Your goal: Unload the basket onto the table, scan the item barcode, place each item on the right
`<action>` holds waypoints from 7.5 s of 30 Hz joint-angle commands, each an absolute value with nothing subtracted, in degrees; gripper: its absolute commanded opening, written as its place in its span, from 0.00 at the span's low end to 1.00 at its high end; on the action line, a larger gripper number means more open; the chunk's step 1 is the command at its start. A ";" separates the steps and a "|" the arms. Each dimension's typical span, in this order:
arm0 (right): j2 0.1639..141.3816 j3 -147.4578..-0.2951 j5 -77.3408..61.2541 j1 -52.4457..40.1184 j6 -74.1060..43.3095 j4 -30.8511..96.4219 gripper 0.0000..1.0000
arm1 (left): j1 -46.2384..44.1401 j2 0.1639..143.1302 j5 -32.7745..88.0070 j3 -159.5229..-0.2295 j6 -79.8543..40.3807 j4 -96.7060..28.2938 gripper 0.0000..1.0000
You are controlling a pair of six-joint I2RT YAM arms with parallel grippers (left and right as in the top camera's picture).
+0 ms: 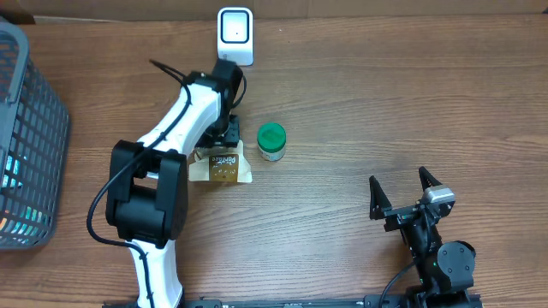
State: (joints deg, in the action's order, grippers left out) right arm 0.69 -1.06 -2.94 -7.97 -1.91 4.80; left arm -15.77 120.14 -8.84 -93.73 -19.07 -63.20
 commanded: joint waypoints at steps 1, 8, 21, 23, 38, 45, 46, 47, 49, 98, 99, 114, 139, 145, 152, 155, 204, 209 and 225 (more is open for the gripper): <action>0.16 -0.47 -2.61 -7.79 -2.17 4.60 1.00 | -15.79 120.11 -9.04 -104.14 -18.00 -67.79 0.52; 0.16 -0.47 -2.59 -7.79 -2.17 4.60 1.00 | -15.77 117.38 -7.81 -120.27 -18.06 -77.45 0.48; 0.16 -0.47 -2.59 -7.79 -2.17 4.60 1.00 | -9.54 99.59 -16.67 -128.77 -21.85 -78.32 0.53; 0.16 -0.47 -2.61 -7.79 -2.17 4.60 1.00 | -5.52 97.34 -16.71 -128.77 -22.44 -78.24 0.53; 0.16 -0.47 -2.59 -7.79 -2.17 4.60 1.00 | 29.71 94.72 -16.21 -123.46 -30.48 -84.55 0.56; 0.16 -0.47 -2.59 -7.79 -2.17 4.60 1.00 | 38.30 94.83 -13.93 -119.31 -25.74 -81.78 0.57; 0.16 -0.47 -2.59 -7.79 -2.17 4.60 1.00 | 38.35 94.83 -13.50 -118.78 -23.68 -80.97 0.57; 0.16 -0.47 -2.59 -7.79 -2.17 4.60 1.00 | 38.35 94.83 -13.43 -118.02 -22.39 -80.03 0.56; 0.16 -0.47 -2.61 -7.79 -2.17 4.60 1.00 | 38.33 94.83 -12.88 -116.31 -22.09 -78.15 0.57; 0.16 -0.47 -2.59 -7.79 -2.17 4.60 1.00 | 40.05 118.87 -19.29 -105.80 -10.79 -53.43 0.75; 0.16 -0.47 -2.59 -7.79 -2.17 4.60 1.00 | 40.25 119.39 -19.20 -105.80 -10.15 -53.21 0.76; 0.16 -0.47 -2.61 -7.79 -2.17 4.60 1.00 | 43.11 126.78 -17.91 -105.78 -5.74 -50.24 0.69; 0.16 -0.47 -2.61 -7.79 -2.17 4.60 1.00 | 43.13 131.96 -13.45 -105.93 -5.41 -52.25 0.04; 0.16 -0.47 -2.61 -7.79 -2.17 4.60 1.00 | 43.11 124.20 -13.45 -105.93 -8.88 -53.32 0.04; 0.16 -0.47 -2.61 -7.79 -2.17 4.60 1.00 | 43.11 109.54 -6.02 -105.93 -13.69 -54.15 0.04; 0.16 -0.47 -2.61 -7.79 -2.17 4.60 1.00 | 43.05 103.09 -2.87 -105.93 -15.20 -53.93 0.04; 0.16 -0.47 -2.59 -7.79 -2.17 4.60 1.00 | -37.91 109.43 -7.84 -93.89 -20.84 -48.80 0.04; 0.16 -0.47 -2.61 -7.79 -2.17 4.58 1.00 | -37.91 110.30 -7.09 -93.89 -27.00 -48.18 0.04; 0.16 -0.47 -2.59 -7.79 -2.17 4.60 1.00 | -40.25 112.25 -1.48 -93.89 -19.53 -44.62 0.04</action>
